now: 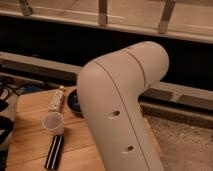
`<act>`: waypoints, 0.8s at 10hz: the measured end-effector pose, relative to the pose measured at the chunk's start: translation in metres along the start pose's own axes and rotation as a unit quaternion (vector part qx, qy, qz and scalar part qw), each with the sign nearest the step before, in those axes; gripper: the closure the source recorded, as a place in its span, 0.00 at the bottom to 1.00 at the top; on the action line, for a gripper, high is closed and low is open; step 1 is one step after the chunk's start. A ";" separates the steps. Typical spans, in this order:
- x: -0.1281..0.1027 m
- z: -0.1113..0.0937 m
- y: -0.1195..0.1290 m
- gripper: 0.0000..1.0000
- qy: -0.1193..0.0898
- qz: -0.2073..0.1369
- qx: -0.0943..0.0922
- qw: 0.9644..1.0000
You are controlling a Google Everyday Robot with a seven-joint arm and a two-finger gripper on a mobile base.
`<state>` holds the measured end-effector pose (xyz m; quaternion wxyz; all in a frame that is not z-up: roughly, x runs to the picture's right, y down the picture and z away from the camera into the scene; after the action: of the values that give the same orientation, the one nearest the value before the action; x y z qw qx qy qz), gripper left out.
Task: Place the white sponge in the ceramic bowl
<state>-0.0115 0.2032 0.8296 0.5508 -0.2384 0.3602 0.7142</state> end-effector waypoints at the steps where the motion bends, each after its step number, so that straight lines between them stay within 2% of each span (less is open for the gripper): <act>1: -0.001 -0.003 0.001 0.20 0.002 -0.023 -0.031 0.999; 3: -0.002 -0.021 0.010 0.20 -0.001 -0.060 -0.079 0.995; 5: 0.000 -0.040 0.018 0.20 -0.010 -0.091 -0.106 0.990; 7: -0.005 -0.056 0.008 0.20 -0.015 -0.099 -0.145 0.984; 8: -0.010 -0.060 -0.004 0.20 -0.015 -0.090 -0.157 0.983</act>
<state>-0.0081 0.1512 0.7983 0.5741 -0.3422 0.2125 0.7128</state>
